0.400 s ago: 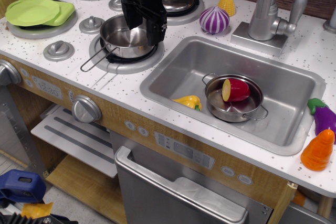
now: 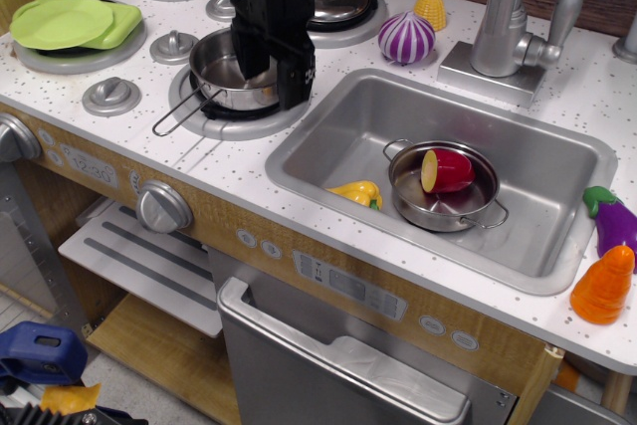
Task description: Pick up pan from stove
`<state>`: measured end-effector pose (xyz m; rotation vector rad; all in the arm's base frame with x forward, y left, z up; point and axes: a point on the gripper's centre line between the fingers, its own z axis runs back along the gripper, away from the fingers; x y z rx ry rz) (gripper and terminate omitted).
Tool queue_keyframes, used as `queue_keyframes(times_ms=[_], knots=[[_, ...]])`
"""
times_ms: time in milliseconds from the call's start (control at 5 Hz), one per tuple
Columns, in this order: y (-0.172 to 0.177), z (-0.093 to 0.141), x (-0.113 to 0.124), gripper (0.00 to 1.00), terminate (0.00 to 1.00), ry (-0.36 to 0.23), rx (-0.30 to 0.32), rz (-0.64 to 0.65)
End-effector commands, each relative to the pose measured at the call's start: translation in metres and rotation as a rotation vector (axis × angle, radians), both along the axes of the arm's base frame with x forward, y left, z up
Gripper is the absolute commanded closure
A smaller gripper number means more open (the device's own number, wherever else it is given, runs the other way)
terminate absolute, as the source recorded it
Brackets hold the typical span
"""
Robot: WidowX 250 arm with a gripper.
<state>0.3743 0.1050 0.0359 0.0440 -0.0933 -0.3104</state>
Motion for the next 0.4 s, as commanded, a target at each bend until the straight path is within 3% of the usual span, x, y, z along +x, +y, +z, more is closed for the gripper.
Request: queue_keyframes(times_ms=[0,200], knots=[[0.0033,0.0128,0.006,0.0,0.0,-0.078,0.034,-0.005],[0.0044,0.0064,0.0057,0.0,0.0,-0.103,0.04,-0.008]])
